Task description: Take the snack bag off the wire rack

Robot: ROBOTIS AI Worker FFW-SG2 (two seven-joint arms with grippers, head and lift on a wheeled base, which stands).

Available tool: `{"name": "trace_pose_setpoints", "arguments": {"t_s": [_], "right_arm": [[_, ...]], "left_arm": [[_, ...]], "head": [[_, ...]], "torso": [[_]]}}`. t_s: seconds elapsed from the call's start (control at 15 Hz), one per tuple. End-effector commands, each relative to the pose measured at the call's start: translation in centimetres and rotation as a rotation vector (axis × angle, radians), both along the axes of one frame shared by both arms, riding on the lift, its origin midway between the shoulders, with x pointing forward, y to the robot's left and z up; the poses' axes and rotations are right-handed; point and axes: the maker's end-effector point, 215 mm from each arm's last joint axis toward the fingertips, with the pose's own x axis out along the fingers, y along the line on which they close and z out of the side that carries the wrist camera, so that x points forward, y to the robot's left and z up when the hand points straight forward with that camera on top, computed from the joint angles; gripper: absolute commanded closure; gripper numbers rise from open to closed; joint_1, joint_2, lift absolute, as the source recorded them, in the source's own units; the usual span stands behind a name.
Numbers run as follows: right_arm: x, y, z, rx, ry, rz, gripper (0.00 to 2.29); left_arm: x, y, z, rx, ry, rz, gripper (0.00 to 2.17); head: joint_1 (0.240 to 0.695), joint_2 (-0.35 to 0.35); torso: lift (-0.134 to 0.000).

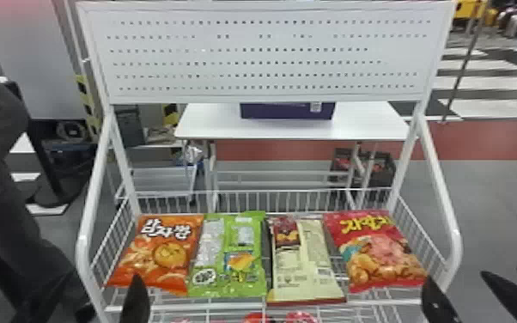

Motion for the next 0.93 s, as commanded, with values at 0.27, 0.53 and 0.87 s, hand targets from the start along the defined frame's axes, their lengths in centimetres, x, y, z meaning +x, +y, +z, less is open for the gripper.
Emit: {"name": "trace_pose_setpoints", "arguments": {"t_s": [0.27, 0.53, 0.87], "right_arm": [[0.17, -0.11, -0.15, 0.002, 0.001, -0.003, 0.15], [0.29, -0.18, -0.21, 0.002, 0.001, -0.004, 0.15], [0.38, -0.11, -0.10, 0.003, -0.002, -0.003, 0.15]], "left_arm": [[0.03, -0.01, 0.03, 0.003, 0.000, 0.000, 0.13], [0.03, 0.02, 0.04, 0.004, 0.000, 0.002, 0.13], [0.14, -0.03, 0.20, 0.002, -0.004, 0.002, 0.13]], "head": [[0.499, 0.000], [0.499, 0.000], [0.499, 0.000]], "torso": [[0.000], [0.000], [0.000]]}}
